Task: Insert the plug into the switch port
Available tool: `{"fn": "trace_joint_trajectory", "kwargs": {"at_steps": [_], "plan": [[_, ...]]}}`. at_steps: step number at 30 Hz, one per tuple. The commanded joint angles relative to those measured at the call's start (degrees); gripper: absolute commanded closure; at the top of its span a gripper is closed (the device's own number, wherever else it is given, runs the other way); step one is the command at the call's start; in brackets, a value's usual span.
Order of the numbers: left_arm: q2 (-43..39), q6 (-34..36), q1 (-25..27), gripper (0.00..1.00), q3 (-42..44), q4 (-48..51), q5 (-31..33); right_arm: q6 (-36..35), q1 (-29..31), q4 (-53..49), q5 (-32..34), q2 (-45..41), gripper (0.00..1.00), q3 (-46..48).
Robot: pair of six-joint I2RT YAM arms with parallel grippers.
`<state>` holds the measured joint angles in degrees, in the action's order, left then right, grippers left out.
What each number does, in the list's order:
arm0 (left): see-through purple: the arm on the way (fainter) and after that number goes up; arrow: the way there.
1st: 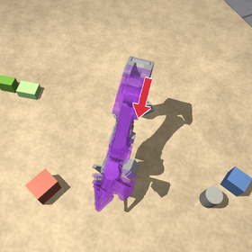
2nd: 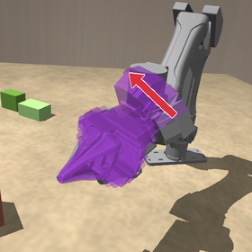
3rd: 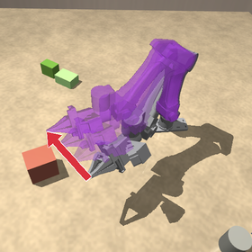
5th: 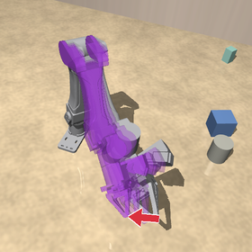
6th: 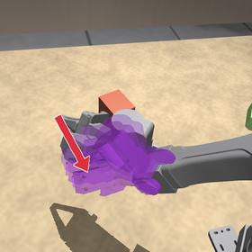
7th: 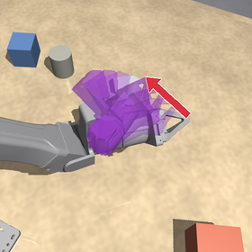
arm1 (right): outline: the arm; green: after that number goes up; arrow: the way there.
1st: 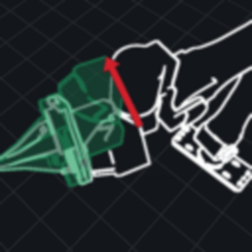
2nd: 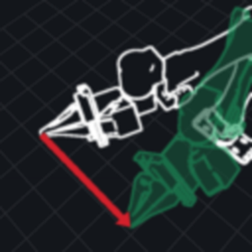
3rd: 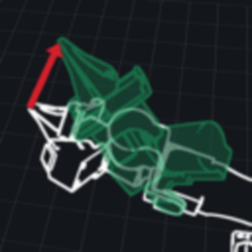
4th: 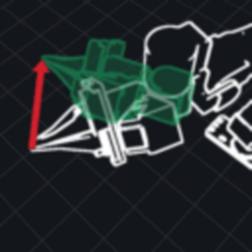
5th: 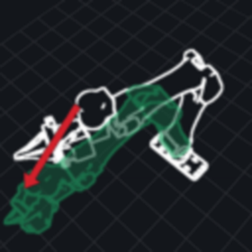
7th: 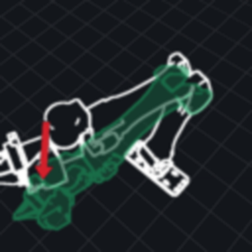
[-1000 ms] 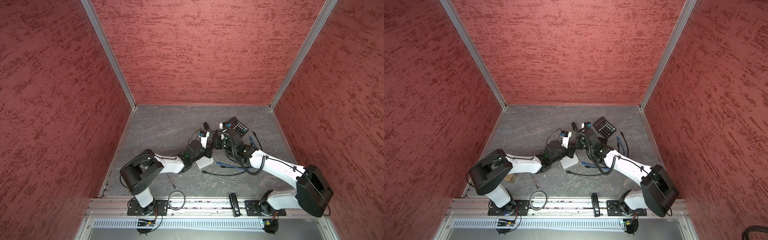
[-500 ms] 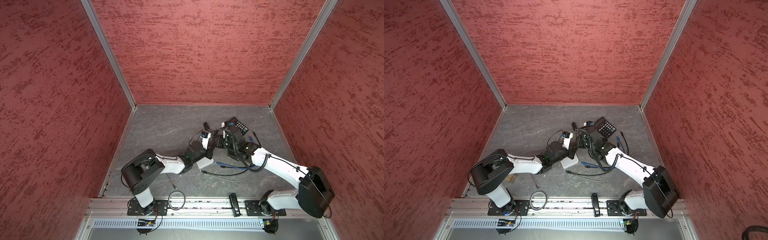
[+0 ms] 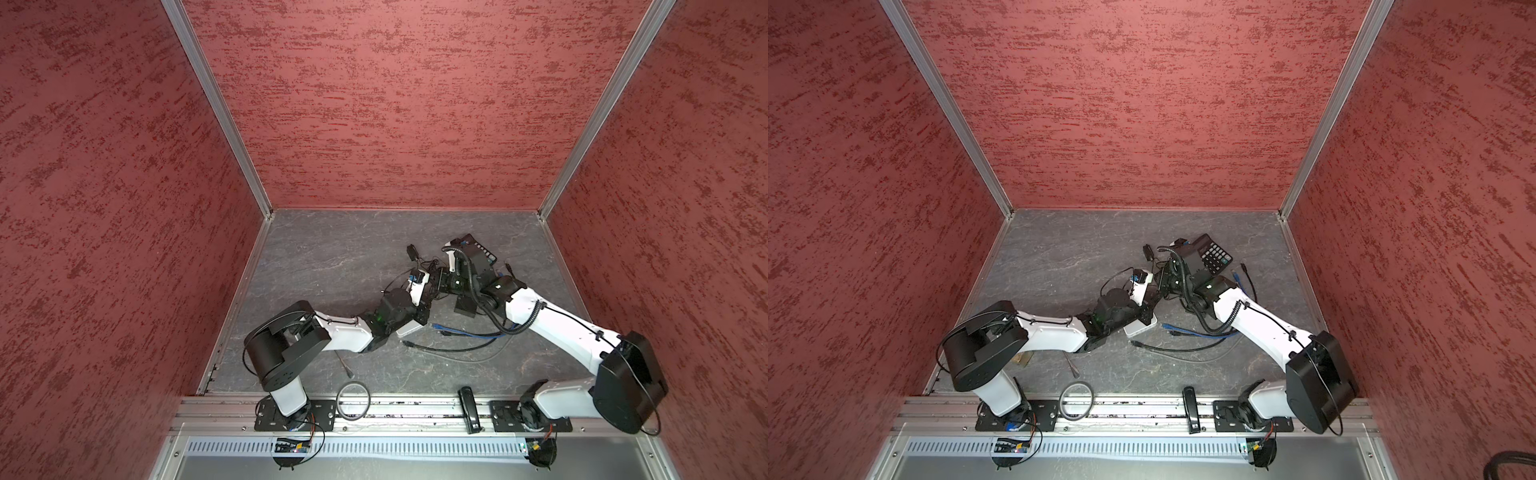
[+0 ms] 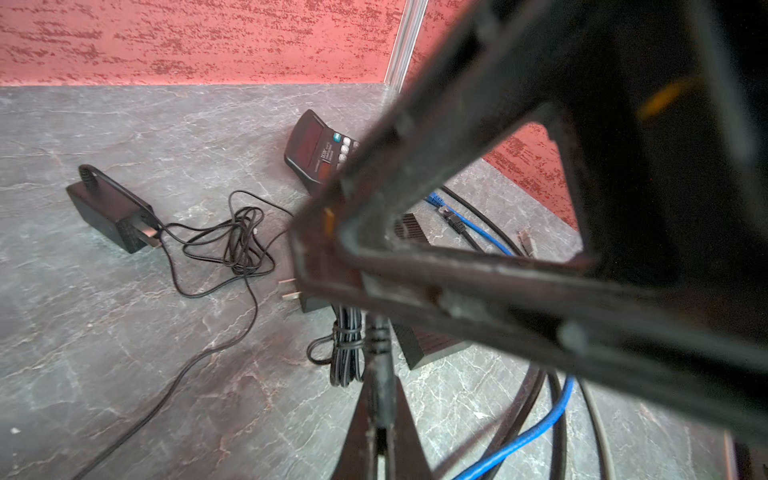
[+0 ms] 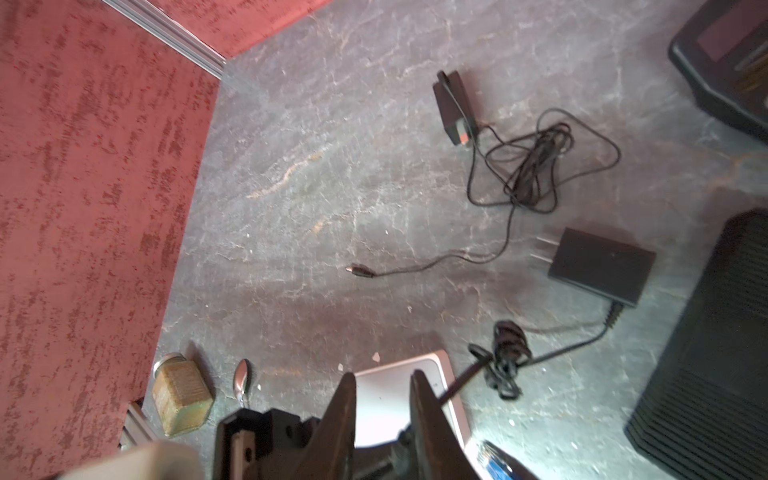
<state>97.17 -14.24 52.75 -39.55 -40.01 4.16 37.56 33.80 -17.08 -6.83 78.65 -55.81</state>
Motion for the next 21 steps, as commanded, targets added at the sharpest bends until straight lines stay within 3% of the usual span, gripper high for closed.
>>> {"fn": "trace_joint_trajectory", "kwargs": {"at_steps": [1, 8, 21], "plan": [[0.04, 1.72, 0.16, 1.00, -0.26, -0.07, 1.64, 0.23, -0.14, -3.93, 0.44, -1.53, 0.75, -0.09], [0.22, 1.98, 0.16, 1.00, -0.26, 0.15, 1.73, -0.27, -0.18, -6.06, 1.85, -3.70, 0.75, 0.35], [0.06, 2.09, 0.23, 1.00, -0.35, 0.30, 0.41, 0.41, -0.05, -1.83, -2.20, 0.31, 0.77, 0.55]]}}
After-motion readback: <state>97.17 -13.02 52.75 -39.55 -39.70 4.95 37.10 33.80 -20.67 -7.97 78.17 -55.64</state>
